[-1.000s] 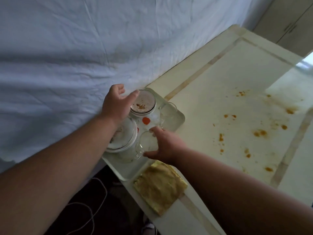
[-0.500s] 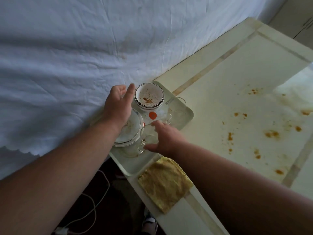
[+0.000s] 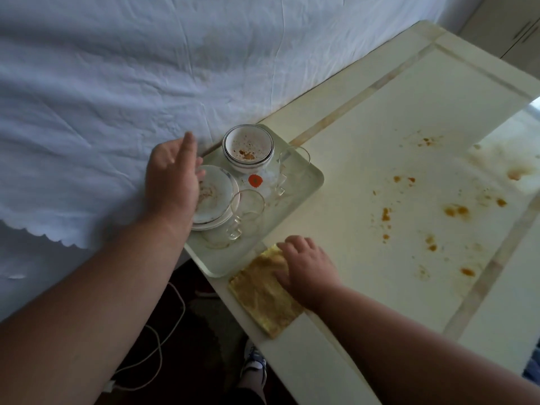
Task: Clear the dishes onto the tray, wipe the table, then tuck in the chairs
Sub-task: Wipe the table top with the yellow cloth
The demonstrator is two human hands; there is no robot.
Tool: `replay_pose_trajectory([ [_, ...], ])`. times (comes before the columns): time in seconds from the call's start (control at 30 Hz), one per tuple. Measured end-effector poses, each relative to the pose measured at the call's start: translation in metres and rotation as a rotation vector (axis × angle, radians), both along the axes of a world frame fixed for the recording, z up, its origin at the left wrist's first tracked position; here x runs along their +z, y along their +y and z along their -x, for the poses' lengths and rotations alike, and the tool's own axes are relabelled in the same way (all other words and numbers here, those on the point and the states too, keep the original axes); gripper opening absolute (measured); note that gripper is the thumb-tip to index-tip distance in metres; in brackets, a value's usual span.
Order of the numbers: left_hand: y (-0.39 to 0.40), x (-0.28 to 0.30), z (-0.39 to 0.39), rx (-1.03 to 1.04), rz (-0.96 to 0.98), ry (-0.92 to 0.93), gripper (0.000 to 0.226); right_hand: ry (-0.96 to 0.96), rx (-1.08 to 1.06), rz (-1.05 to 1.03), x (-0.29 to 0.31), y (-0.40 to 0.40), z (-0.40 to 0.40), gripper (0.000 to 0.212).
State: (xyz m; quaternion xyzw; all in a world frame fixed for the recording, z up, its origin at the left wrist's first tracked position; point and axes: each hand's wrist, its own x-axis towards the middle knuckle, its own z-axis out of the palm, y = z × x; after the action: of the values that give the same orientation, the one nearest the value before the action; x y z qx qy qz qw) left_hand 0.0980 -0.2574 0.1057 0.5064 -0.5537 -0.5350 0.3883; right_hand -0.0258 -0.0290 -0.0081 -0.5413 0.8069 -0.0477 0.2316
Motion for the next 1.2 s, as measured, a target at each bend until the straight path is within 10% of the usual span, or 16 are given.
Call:
replay_pose_trajectory([
  [0.13, 0.041, -0.015, -0.031, 0.149, 0.016, 0.064, 0.029, 0.058, 0.306, -0.148, -0.034, 0.042, -0.035, 0.103],
  [0.4, 0.172, -0.08, -0.062, 0.236, -0.026, -0.075, 0.016, 0.164, 0.273, -0.24, -0.059, 0.063, -0.033, 0.106],
  [0.9, 0.258, -0.156, 0.041, -0.57, 0.351, -0.611, 0.036, 0.046, -0.324, -0.427, -0.039, 0.3, 0.081, 0.103],
  [1.2, 0.2, -0.188, 0.089, -0.78, 0.729, -0.848, 0.071, 0.129, -0.345, -0.195, -0.047, 0.272, 0.092, 0.09],
])
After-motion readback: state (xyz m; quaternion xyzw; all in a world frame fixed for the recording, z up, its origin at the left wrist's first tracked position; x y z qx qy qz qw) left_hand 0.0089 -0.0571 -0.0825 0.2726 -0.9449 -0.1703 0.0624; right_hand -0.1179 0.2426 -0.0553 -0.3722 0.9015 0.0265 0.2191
